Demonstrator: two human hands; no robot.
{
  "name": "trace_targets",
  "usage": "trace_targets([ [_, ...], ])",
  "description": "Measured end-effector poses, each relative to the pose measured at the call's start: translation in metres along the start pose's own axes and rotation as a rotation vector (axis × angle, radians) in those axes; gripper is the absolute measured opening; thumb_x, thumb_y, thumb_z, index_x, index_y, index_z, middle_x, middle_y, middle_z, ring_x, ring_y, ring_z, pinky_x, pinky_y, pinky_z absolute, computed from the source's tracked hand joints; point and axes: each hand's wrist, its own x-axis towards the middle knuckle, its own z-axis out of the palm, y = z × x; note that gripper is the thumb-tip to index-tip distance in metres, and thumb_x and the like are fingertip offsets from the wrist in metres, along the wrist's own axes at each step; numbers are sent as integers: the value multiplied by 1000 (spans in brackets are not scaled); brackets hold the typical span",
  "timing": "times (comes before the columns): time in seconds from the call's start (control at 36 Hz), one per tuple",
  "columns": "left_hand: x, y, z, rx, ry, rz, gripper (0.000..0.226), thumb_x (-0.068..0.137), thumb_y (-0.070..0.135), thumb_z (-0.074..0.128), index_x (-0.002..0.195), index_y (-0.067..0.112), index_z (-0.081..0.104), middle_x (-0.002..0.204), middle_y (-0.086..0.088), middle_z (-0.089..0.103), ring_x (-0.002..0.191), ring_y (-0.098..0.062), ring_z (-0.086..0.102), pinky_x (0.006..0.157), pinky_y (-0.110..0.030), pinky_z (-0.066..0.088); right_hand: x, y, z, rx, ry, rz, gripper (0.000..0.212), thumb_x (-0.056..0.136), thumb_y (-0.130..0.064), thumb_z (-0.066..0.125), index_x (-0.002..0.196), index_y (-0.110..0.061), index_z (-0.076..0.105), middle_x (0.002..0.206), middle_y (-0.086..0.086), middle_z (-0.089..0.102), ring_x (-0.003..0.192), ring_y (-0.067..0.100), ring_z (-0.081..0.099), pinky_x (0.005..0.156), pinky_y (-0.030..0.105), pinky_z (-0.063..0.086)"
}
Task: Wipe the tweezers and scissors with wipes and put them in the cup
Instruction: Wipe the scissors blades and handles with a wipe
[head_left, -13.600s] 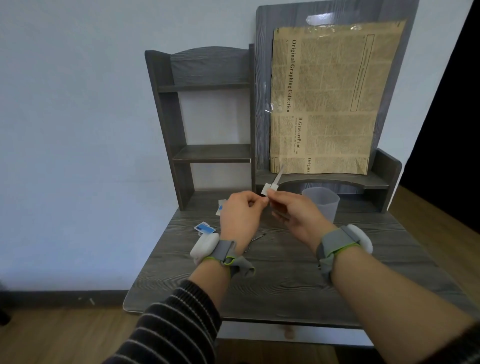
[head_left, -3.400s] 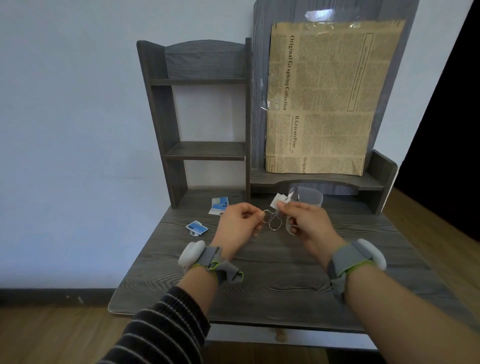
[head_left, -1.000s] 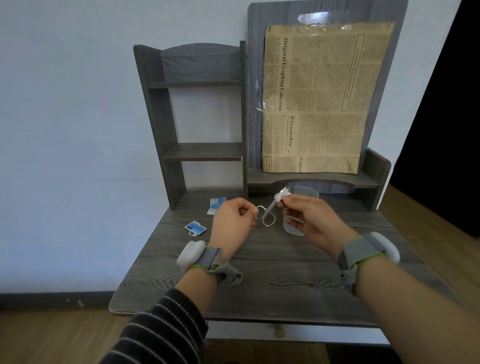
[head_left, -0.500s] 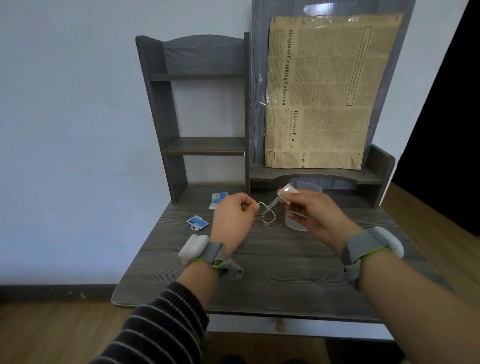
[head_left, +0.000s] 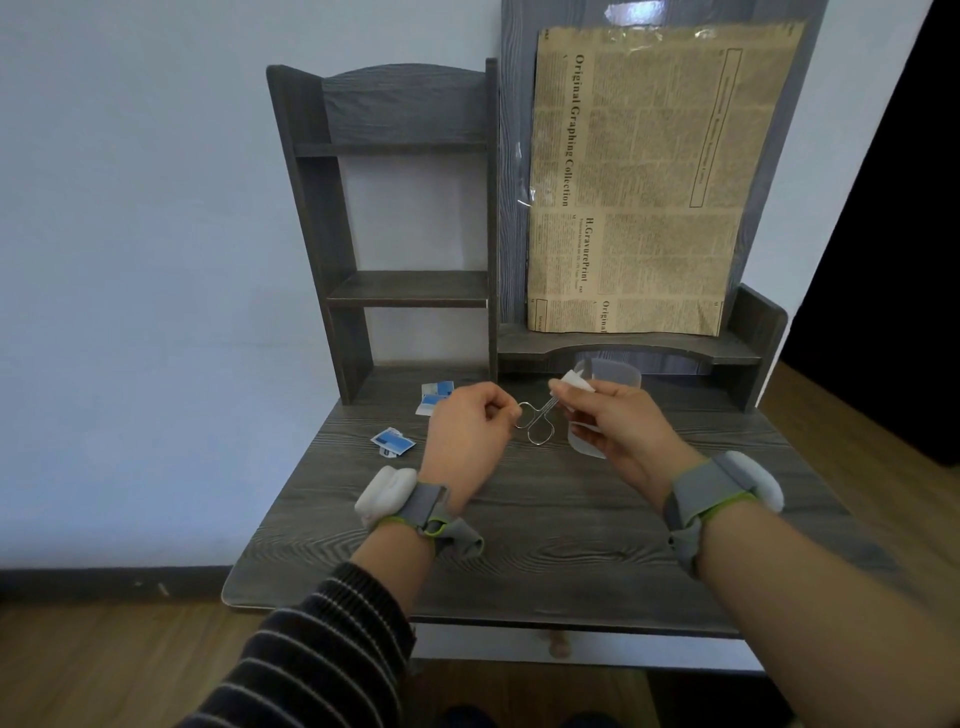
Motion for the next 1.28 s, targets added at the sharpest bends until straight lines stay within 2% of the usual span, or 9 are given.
trace_targets([
  [0.17, -2, 6, 6, -23, 15, 39, 10, 88, 17, 58, 84, 15, 67, 73, 2, 64, 79, -18, 66, 81, -35, 53, -2, 7, 14, 4, -13, 9, 20, 72, -15, 76, 87, -5, 67, 80, 6, 63, 71, 13, 55, 66, 23, 43],
  [0.25, -2, 5, 5, -74, 22, 35, 10, 88, 16, 58, 82, 16, 66, 64, 8, 60, 71, -14, 64, 76, -30, 52, 0, 2, 15, 12, 13, 6, 19, 71, -17, 77, 83, -8, 66, 78, 7, 60, 66, 12, 52, 62, 22, 42],
  [0.36, -1, 2, 5, -170, 28, 22, 11, 89, 16, 58, 79, 19, 63, 62, 10, 59, 57, -1, 57, 67, -17, 48, 0, -3, 13, 3, 11, -9, 21, 69, -17, 79, 83, -6, 68, 80, 9, 60, 70, 15, 50, 66, 24, 42],
  [0.53, 2, 0, 5, -337, 59, -41, 20, 89, 14, 60, 72, 24, 59, 63, 4, 61, 58, -6, 59, 64, -20, 51, -2, -1, 17, 9, -2, -9, 20, 72, -13, 76, 89, -8, 67, 75, 1, 61, 61, 6, 51, 57, 14, 44],
  [0.75, 3, -3, 4, -392, 45, -79, 14, 89, 13, 59, 77, 19, 61, 66, 2, 63, 61, -7, 60, 67, -22, 55, -1, 3, 15, -77, 2, 0, 15, 70, -17, 78, 78, -14, 66, 74, -2, 61, 71, 8, 50, 70, 22, 41],
  [1.0, 5, -9, 11, -431, 106, -127, 13, 89, 12, 59, 78, 18, 63, 65, 1, 62, 61, -10, 59, 71, -30, 56, -7, 8, 15, -144, -19, -53, 12, 73, -17, 76, 78, -11, 68, 64, -5, 60, 56, 0, 50, 51, 7, 39],
  [1.08, 6, -10, 12, -466, 150, -157, 8, 89, 10, 59, 84, 10, 66, 65, 0, 63, 59, -9, 59, 67, -26, 54, -8, 11, 14, -185, -12, -61, 21, 73, -15, 76, 90, -3, 70, 68, -2, 61, 60, 2, 50, 52, 8, 40],
  [1.19, 8, -9, 9, -520, 180, -164, 18, 88, 7, 59, 72, 16, 63, 61, 0, 62, 55, -8, 58, 61, -22, 52, -9, 21, 15, -171, 2, -73, 11, 72, -14, 77, 78, -7, 70, 63, -2, 59, 56, 3, 48, 47, 6, 38],
  [1.28, 8, -8, 8, -537, 140, -174, 16, 88, 8, 60, 74, 15, 63, 63, -2, 63, 57, -9, 59, 65, -24, 55, -10, 21, 16, -142, 7, -76, 14, 73, -15, 76, 82, -6, 71, 66, -2, 62, 58, 2, 50, 48, 6, 39],
])
